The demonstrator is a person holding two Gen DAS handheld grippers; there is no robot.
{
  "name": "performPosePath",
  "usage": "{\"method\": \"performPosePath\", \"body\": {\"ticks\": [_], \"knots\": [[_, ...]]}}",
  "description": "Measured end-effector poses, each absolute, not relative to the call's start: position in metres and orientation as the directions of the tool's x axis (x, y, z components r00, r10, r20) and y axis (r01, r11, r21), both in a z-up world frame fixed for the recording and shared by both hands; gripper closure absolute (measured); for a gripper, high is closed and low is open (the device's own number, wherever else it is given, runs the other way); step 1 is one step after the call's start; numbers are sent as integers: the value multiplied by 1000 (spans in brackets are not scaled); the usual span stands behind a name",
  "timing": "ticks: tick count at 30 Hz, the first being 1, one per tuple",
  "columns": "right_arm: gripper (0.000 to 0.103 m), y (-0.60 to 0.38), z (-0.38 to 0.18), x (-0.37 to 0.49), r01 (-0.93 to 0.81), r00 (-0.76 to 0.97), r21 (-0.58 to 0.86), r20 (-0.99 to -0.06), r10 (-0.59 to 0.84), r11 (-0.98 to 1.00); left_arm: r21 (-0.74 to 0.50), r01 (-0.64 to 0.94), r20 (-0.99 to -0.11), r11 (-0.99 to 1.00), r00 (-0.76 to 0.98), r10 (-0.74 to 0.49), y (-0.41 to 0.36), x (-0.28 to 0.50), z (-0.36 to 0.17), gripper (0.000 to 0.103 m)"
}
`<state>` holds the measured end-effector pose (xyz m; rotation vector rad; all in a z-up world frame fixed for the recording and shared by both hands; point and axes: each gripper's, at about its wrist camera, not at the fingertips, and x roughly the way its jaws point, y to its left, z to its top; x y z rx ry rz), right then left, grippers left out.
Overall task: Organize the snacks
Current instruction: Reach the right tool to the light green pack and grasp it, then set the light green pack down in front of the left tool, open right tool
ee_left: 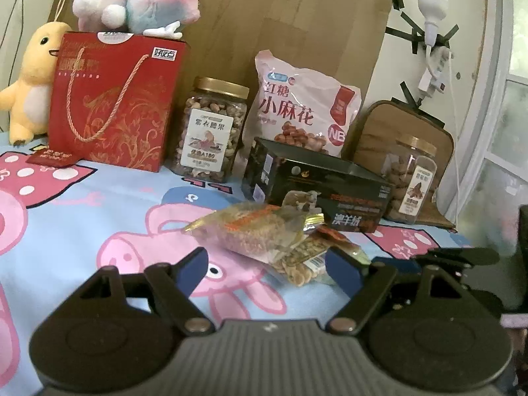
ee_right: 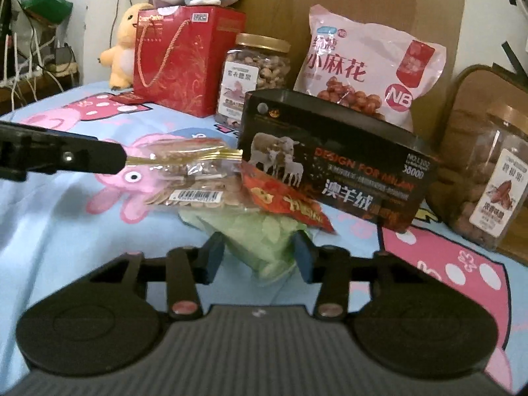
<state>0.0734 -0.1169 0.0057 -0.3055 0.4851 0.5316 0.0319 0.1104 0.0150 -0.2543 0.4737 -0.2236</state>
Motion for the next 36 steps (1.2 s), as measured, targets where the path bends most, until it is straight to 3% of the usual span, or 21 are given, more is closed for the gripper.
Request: {"method": "performPosePath", "body": {"ticks": [5,12,14,17,19,21,27,30,32,34,36], "knots": [[78,-119,9,56,-595,724,-127,-512,462,794,-303,145,-420,942,867,-268,112,32,15,22],[79,-112,6,27,-714,603,-56,-554,573,698,-316,136,-422,939,866,-268,114,33,14,22],[74,-112,8,24,-705,618,-62,-543,569,707,-320,135,-421,938,867,-268,115,33,14,22],[53,-122,13,25,-665,657,-50,-515,551,746,-323,134,-421,937,866,-269,115,33,14,22],[33,-128,15,29,-631,688,-55,-500,526,774,-322,135,-421,937,866,-270,115,32,14,21],[25,-131,14,36,-611,698,-53,-508,506,790,-320,135,-419,938,868,-268,115,32,14,16],[20,-123,0,62,-616,657,-41,-577,485,786,-324,133,-419,937,867,-269,115,33,14,15],[22,-119,1,69,-636,634,-11,-578,514,772,-330,131,-422,935,865,-270,116,34,14,15],[37,-117,1,71,-650,621,4,-572,535,760,-333,129,-424,934,864,-271,117,34,14,15],[76,-114,3,69,-655,622,-5,-570,536,755,-337,128,-425,933,863,-272,117,35,13,15],[96,-113,4,66,-670,613,-10,-571,546,742,-339,126,-427,932,862,-272,118,35,13,15]]}}
